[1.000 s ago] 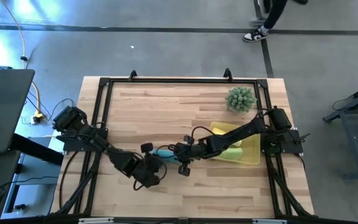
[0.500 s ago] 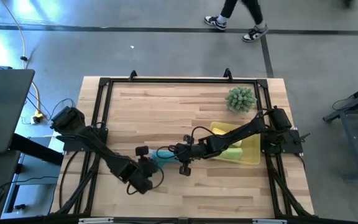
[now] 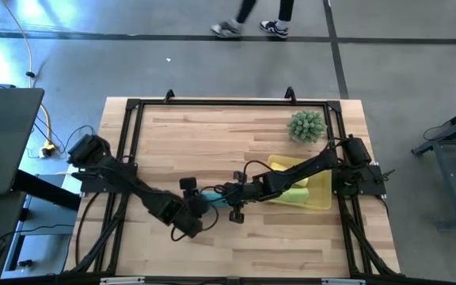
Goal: Roll microfiber towels into tight, uniform cylinder then place into a basket
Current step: Roll the blue microfiber towel
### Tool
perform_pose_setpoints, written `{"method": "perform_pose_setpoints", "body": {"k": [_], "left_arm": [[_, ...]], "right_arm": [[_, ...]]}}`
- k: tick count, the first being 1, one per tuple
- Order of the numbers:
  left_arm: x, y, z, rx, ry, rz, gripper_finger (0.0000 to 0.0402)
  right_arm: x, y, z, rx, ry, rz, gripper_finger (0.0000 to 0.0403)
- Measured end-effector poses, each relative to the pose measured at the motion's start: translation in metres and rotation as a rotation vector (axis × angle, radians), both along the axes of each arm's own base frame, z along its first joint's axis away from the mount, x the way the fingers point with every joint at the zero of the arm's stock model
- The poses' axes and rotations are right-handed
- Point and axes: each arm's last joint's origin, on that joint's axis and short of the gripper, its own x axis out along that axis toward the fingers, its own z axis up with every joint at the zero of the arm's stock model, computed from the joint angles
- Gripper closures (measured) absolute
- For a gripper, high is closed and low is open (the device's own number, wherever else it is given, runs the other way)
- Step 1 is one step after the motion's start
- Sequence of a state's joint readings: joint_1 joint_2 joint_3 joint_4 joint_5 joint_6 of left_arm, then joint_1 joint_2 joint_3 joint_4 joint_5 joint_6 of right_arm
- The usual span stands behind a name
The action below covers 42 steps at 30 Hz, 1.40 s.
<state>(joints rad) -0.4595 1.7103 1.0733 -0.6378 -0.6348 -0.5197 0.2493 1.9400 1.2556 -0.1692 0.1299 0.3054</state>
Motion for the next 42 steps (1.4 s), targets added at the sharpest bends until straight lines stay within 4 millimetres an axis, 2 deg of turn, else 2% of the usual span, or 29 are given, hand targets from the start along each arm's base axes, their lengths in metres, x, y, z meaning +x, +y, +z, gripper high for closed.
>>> {"method": "perform_pose_setpoints", "body": {"k": [6,11,15,21,22,28,32,34,37,42], "left_arm": [[0.008,0.011,-0.010,-0.069,0.055,0.022,0.0212],[0.011,0.018,-0.025,-0.073,0.099,0.091,0.0205],[0.012,0.019,-0.034,-0.087,0.134,0.114,0.0243],[0.004,0.012,-0.028,0.034,0.117,0.100,0.0376],[0.001,0.012,-0.025,0.069,0.113,0.099,0.0386],[-0.012,0.019,-0.008,0.344,0.123,0.077,0.0373],[-0.014,0.021,-0.005,0.450,0.159,0.020,0.0388],[-0.013,0.019,-0.009,0.427,0.196,-0.015,0.0393],[-0.010,0.014,-0.025,0.335,0.269,-0.051,0.0393],[-0.006,-0.005,-0.046,0.324,0.267,-0.086,0.0393]], "right_arm": [[0.000,0.000,0.000,0.001,0.001,0.001,0.0403],[0.000,0.000,0.000,0.000,0.005,0.001,0.0403],[-0.001,0.000,-0.001,-0.003,0.012,0.002,0.0403],[-0.001,-0.001,0.000,-0.157,-0.006,0.078,0.0403],[0.000,-0.001,0.000,-0.209,-0.011,0.088,0.0403],[0.001,-0.006,0.007,-0.622,-0.022,0.148,0.0403],[0.003,-0.009,0.013,-0.790,-0.024,0.163,0.0403],[0.003,-0.008,0.012,-0.740,-0.037,0.176,0.0403],[0.003,-0.003,0.002,-0.595,-0.028,0.196,0.0403],[-0.002,0.020,-0.014,-0.508,-0.007,0.213,0.0403]]}}
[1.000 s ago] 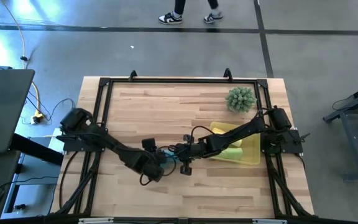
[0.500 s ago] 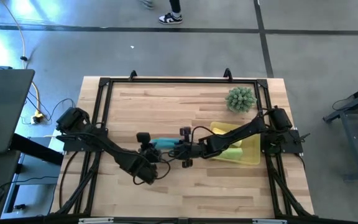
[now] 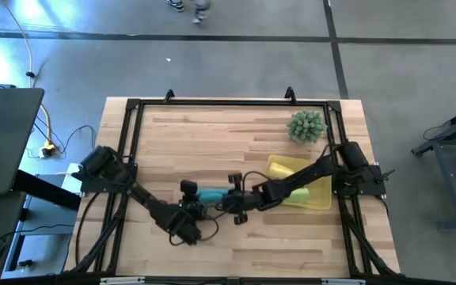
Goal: Roll microfiber towels into tight, uniform cylinder then place into a basket
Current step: Roll the blue microfiber towel
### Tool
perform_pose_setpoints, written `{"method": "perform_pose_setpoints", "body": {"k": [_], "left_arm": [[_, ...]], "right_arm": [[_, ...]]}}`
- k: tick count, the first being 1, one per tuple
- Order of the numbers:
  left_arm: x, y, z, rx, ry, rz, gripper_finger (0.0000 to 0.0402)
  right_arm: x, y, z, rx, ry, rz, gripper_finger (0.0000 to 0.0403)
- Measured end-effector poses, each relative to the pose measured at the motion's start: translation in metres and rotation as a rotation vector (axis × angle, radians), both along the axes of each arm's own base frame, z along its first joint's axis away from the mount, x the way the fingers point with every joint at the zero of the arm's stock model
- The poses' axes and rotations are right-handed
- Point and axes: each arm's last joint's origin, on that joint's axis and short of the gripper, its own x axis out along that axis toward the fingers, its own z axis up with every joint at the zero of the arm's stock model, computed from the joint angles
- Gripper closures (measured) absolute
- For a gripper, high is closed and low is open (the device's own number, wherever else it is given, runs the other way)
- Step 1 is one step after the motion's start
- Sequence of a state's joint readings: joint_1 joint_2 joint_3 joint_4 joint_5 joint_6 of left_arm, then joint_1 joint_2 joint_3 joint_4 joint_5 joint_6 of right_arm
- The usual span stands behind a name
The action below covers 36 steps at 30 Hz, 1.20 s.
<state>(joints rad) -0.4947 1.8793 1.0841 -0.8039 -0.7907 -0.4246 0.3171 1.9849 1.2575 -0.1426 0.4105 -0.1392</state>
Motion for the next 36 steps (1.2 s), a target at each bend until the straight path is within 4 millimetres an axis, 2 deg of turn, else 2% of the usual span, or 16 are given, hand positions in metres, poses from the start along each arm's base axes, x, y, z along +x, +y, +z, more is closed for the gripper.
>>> {"method": "perform_pose_setpoints", "body": {"k": [6,10,13,18,22,28,31,33,36], "left_arm": [[0.008,-0.035,-0.011,-0.154,-0.055,-0.083,0.0393],[0.009,-0.049,-0.014,-0.284,-0.062,-0.143,0.0393],[0.011,-0.050,-0.014,-0.347,-0.049,-0.147,0.0393],[0.017,-0.042,-0.014,-0.442,-0.045,-0.084,0.0393],[0.026,-0.029,-0.013,-0.617,-0.005,-0.004,0.0393],[0.037,-0.013,-0.013,-0.775,0.016,0.064,0.0393],[0.039,-0.008,-0.012,-0.814,0.026,0.080,0.0393],[0.043,-0.004,-0.012,-0.862,0.027,0.087,0.0393],[0.047,0.002,-0.012,-0.933,0.039,0.095,0.0393]], "right_arm": [[-0.007,0.028,-0.013,0.197,0.031,0.015,0.0403],[-0.008,0.037,-0.012,0.358,0.037,-0.012,0.0403],[-0.008,0.039,-0.015,0.468,0.063,-0.039,0.0403],[-0.006,0.035,-0.028,0.536,0.111,-0.100,0.0398],[-0.006,0.035,-0.030,0.512,0.120,-0.083,0.0360],[-0.018,0.036,-0.009,0.441,0.150,-0.016,0.0273],[-0.028,0.039,0.006,0.403,0.172,0.008,0.0247],[-0.034,0.047,0.014,0.342,0.149,0.046,0.0241],[-0.046,0.072,0.021,0.209,0.085,0.156,0.0241]]}}
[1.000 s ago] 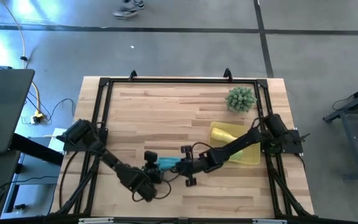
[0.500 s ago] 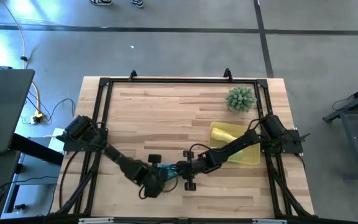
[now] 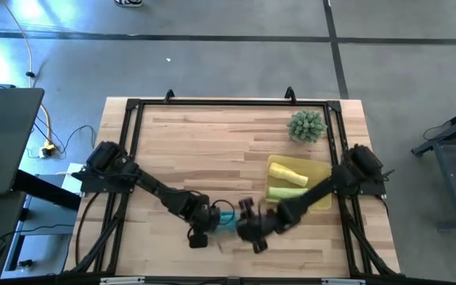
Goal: Roll microfiber towels into tight, uniform cylinder then place into a basket
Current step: Roll the blue microfiber towel
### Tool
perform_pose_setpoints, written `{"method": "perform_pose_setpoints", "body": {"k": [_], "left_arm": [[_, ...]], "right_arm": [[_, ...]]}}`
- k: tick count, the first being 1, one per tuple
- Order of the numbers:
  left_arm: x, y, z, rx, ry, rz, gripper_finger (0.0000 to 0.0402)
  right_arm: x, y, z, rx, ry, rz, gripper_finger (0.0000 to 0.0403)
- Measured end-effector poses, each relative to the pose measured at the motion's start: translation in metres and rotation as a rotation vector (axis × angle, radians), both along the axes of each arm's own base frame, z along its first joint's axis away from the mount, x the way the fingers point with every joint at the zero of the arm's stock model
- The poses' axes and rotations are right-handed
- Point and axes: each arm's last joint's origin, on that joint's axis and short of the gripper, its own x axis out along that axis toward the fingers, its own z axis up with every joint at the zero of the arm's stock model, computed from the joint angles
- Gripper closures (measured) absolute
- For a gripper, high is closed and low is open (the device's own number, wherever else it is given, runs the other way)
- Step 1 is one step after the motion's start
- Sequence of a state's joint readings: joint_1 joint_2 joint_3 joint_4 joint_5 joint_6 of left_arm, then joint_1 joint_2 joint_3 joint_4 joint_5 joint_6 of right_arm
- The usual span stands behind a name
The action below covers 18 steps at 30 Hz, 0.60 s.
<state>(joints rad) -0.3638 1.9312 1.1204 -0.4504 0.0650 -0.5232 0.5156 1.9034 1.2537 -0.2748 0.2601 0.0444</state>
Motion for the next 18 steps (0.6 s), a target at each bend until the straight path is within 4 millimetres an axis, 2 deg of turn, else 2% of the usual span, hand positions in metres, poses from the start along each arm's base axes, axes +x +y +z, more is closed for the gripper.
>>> {"method": "perform_pose_setpoints", "body": {"k": [3,6,12,18], "left_arm": [[0.003,0.008,0.000,-0.050,0.015,0.001,0.0393],[0.005,0.014,-0.001,-0.088,0.018,-0.007,0.0393],[0.006,0.015,-0.001,-0.093,0.016,-0.002,0.0394],[0.007,0.015,-0.001,-0.086,0.012,0.006,0.0394]], "right_arm": [[-0.010,0.027,0.000,-0.149,-0.099,0.099,0.0252],[-0.014,0.042,-0.015,-0.282,-0.138,0.125,0.0265],[-0.003,0.035,-0.048,-0.315,-0.086,0.095,0.0260],[0.005,0.023,-0.047,-0.305,-0.086,0.046,0.0214]]}}
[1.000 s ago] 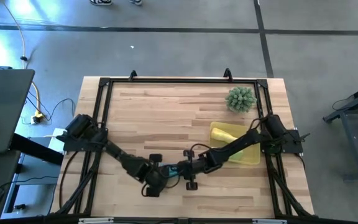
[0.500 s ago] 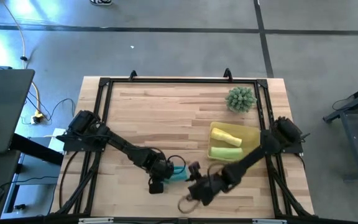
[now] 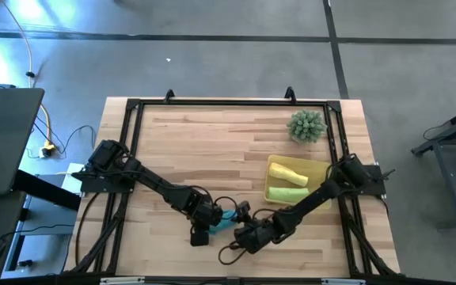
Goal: Roll microfiber towels into tight, uniform cylinder then place into a basket
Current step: Roll the blue microfiber towel
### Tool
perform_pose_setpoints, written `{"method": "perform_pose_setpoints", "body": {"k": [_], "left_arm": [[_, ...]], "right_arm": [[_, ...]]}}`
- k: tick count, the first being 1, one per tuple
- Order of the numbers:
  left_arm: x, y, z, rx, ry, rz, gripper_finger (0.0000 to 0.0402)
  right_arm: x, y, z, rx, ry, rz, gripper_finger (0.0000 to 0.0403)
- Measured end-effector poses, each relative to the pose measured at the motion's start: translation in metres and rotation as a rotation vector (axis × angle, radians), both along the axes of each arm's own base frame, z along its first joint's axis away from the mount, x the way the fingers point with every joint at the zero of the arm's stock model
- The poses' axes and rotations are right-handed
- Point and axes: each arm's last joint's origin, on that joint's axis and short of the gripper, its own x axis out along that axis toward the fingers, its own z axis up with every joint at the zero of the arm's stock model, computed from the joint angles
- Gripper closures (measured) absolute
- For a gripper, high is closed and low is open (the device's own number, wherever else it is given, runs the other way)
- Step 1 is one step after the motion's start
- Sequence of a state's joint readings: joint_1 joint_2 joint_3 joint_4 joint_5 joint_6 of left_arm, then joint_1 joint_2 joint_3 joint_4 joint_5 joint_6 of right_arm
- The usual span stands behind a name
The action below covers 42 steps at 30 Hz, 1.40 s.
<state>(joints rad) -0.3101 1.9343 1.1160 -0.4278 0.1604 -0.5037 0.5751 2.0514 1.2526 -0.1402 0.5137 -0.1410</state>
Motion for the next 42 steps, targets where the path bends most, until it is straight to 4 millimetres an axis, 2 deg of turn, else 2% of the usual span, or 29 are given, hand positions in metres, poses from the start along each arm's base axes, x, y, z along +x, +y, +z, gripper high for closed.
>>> {"method": "perform_pose_setpoints", "body": {"k": [5,9,13,19,21,28,33,37,42], "left_arm": [[0.000,0.000,0.000,0.000,-0.002,0.001,0.0394],[0.000,0.000,0.000,0.000,-0.001,0.002,0.0394],[0.000,0.000,0.003,0.001,-0.009,0.002,0.0394],[-0.006,0.001,0.015,0.014,-0.020,0.001,0.0384],[-0.009,0.002,0.020,0.030,-0.014,0.005,0.0373],[-0.027,0.007,0.031,0.091,0.109,0.021,0.0338],[-0.042,-0.001,0.038,0.140,0.168,-0.016,0.0322],[-0.050,-0.014,0.044,0.197,0.135,-0.031,0.0310],[-0.055,-0.036,0.052,0.303,-0.010,-0.040,0.0300]], "right_arm": [[0.005,-0.008,-0.006,-0.005,0.020,-0.002,0.0196],[0.012,-0.016,-0.015,0.015,0.038,-0.034,0.0210],[0.015,-0.019,-0.023,0.050,0.055,-0.066,0.0260],[0.015,-0.021,-0.025,0.090,0.059,-0.115,0.0380],[0.015,-0.022,-0.026,0.116,0.074,-0.119,0.0392],[0.024,-0.038,-0.026,0.371,0.150,-0.185,0.0398],[0.034,-0.059,-0.024,0.597,0.229,-0.244,0.0400],[0.043,-0.076,-0.024,0.790,0.286,-0.265,0.0401],[0.052,-0.091,-0.022,1.009,0.348,-0.266,0.0402]]}}
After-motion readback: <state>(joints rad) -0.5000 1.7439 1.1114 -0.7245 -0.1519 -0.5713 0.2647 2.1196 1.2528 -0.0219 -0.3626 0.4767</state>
